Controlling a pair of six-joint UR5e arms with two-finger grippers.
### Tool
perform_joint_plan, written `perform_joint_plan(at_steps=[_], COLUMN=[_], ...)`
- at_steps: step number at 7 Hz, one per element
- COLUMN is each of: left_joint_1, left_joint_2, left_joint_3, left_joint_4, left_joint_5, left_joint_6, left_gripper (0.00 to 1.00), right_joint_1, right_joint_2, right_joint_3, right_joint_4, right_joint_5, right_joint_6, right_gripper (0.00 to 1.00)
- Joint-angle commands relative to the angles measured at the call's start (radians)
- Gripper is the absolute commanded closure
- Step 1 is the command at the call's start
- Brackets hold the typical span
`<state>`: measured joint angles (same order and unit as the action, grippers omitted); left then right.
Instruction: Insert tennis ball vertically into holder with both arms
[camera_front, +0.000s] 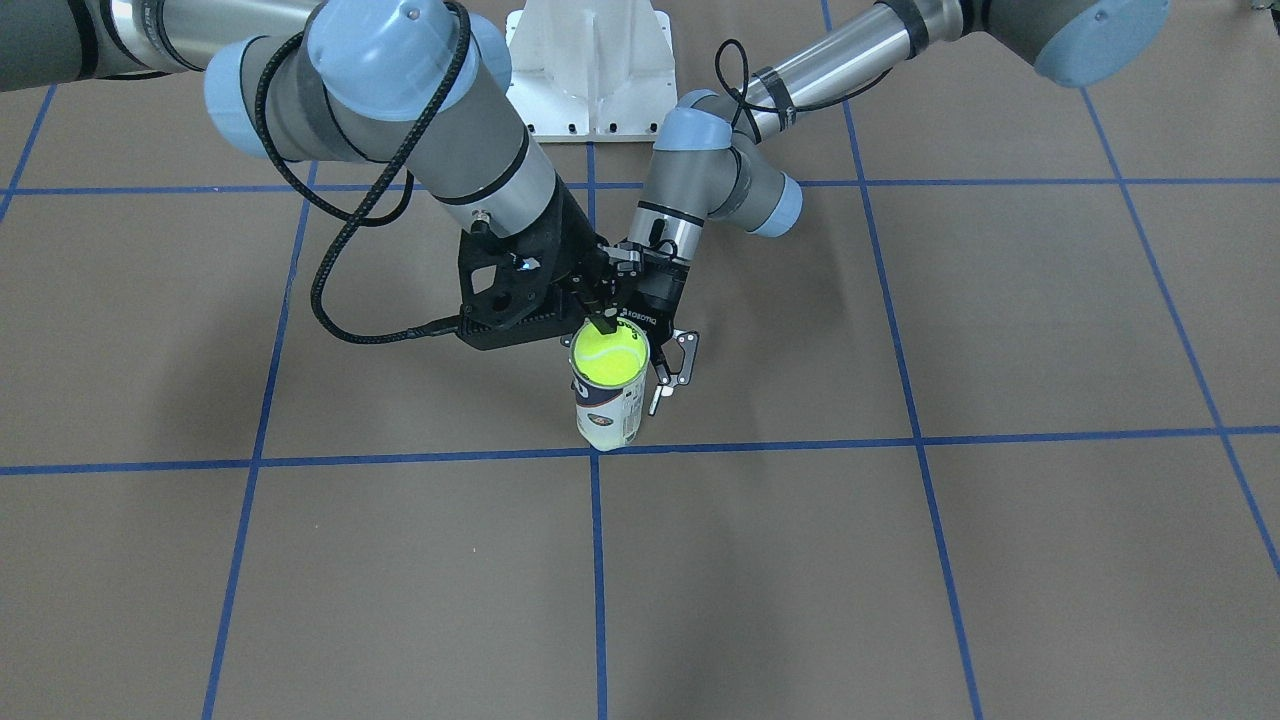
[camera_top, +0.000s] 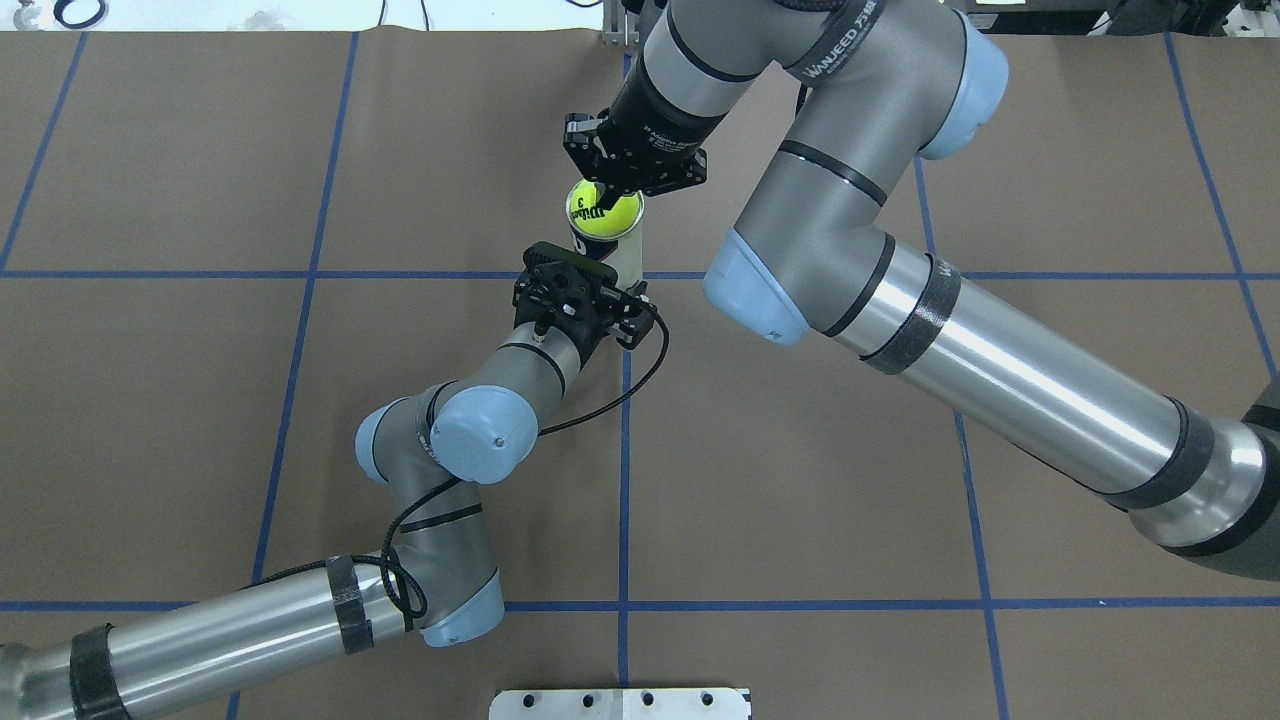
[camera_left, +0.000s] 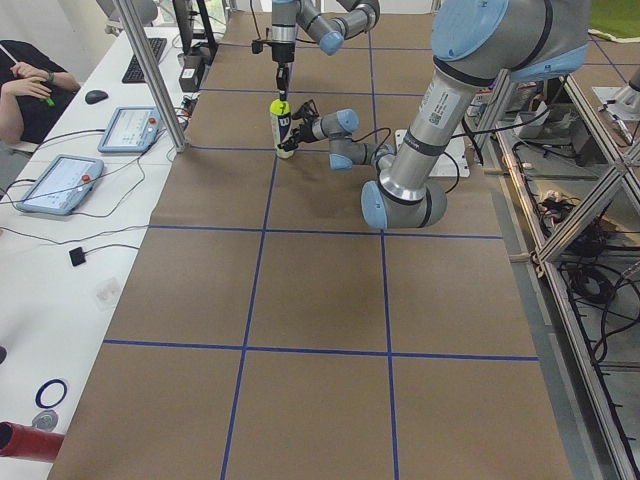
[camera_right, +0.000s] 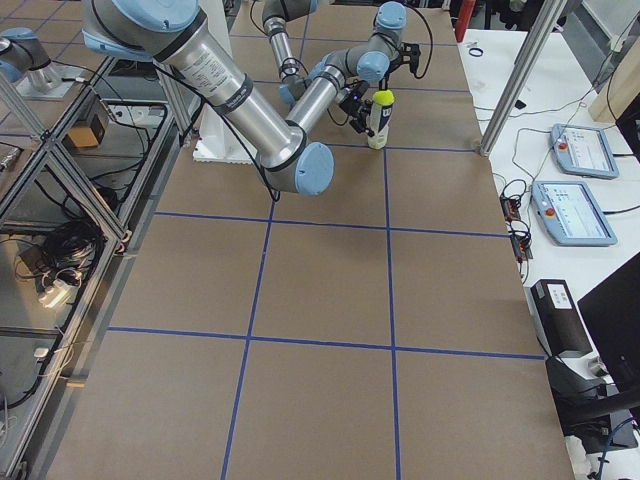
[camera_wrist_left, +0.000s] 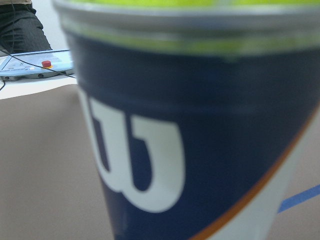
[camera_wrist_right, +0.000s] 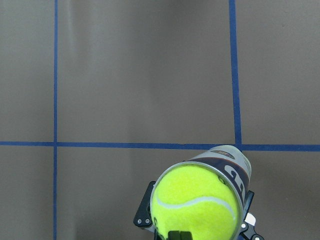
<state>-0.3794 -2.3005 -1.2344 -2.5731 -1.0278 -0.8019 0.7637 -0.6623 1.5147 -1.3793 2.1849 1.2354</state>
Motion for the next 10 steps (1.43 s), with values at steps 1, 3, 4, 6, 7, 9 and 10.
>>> perform_joint_plan(at_steps=[1,3,4,6,7,9,10], left_joint_1=[0.002,0.001,0.001,0.001,0.001,0.005,0.007], left_joint_2=[0.001,0.001,0.001,0.003,0.006,0.070,0.122], left_joint_3=[0.001,0.001,0.001,-0.022,-0.046,-0.132,-0.205], left_joint_4=[-0.001,-0.001,0.002,0.007,0.011,0.046,0.082], left_joint_5=[0.000,-0.002,-0.005,-0.012,-0.052,-0.054,-0.055], left_joint_6=[0.000,0.000,0.001,0.000,0.000,0.001,0.001], left_gripper=[0.01,0.01,0.01,0.01,0.01,0.01,0.01], right_joint_1=[-0.012,-0.006,0.008,0.026,0.058,0.123,0.162], right_joint_2=[0.001,0.007,0.010,0.012,0.012,0.012,0.012], right_joint_3=[-0.002,0.005,0.010,0.025,0.028,0.030,0.030], right_joint_4=[0.000,0.002,0.002,-0.001,-0.004,-0.004,-0.006], right_joint_5=[-0.016,-0.014,-0.007,0.002,0.042,0.110,0.154], right_joint_6=[-0.005,-0.004,-0.004,0.012,0.013,0.012,0.009], right_gripper=[1.00,1.00,1.00,0.00,0.00,0.00,0.00])
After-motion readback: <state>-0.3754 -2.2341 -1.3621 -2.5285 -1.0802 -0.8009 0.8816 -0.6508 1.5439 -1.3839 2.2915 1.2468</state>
